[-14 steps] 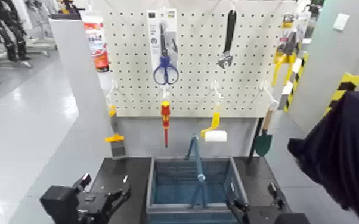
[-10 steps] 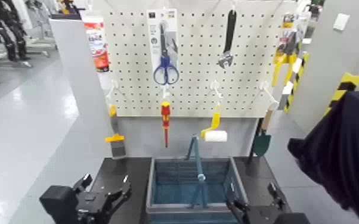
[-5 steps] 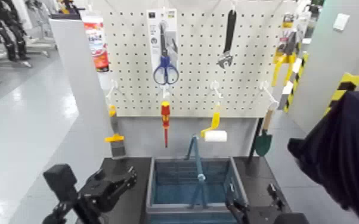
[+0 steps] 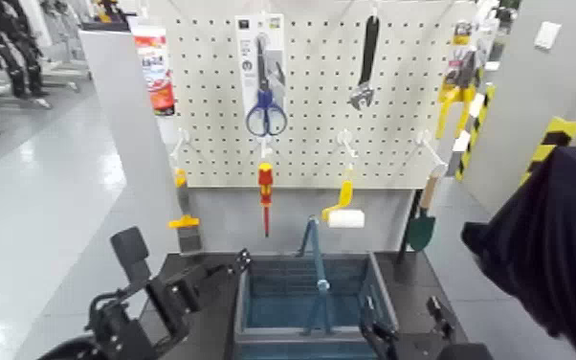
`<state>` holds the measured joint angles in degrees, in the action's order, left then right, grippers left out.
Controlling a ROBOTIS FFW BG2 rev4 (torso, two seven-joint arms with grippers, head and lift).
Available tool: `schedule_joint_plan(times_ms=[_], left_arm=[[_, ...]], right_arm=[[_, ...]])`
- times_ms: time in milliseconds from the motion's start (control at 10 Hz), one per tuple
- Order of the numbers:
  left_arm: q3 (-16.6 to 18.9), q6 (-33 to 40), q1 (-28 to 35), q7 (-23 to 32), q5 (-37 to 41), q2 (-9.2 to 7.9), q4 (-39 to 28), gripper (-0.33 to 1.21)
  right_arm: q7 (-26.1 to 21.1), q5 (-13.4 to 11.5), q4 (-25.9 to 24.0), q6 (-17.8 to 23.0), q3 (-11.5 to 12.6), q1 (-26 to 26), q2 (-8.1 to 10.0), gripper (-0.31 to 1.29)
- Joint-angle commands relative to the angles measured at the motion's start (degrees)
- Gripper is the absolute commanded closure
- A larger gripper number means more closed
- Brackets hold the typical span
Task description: Grasp the handle of the crate.
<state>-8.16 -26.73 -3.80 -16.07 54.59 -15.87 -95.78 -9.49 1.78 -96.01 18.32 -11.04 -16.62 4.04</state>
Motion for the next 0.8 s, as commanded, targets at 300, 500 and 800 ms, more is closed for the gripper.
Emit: schedule_joint_plan(times_ms=[300, 500, 800], left_arm=[[-6.2, -7.1, -9.5, -2.1, 15.5, -3.02, 9.8, 0.09], [-8.3, -9.8, -13.6, -4.1, 19.3, -3.02, 14.7, 0.09], [-11.9, -14.1, -19.1, -5.0, 26.8, -2.67, 21.6, 0.09]], right_arm=[[0.0, 0.2, 0.3, 0.2, -0.2, 0.1, -0.17, 0.14], [0.0, 0.3, 0.6, 0.4, -0.3, 0.2, -0.17, 0.14], [0.0, 0.6, 1.0, 0.8, -0.6, 0.5, -0.26, 0.14]])
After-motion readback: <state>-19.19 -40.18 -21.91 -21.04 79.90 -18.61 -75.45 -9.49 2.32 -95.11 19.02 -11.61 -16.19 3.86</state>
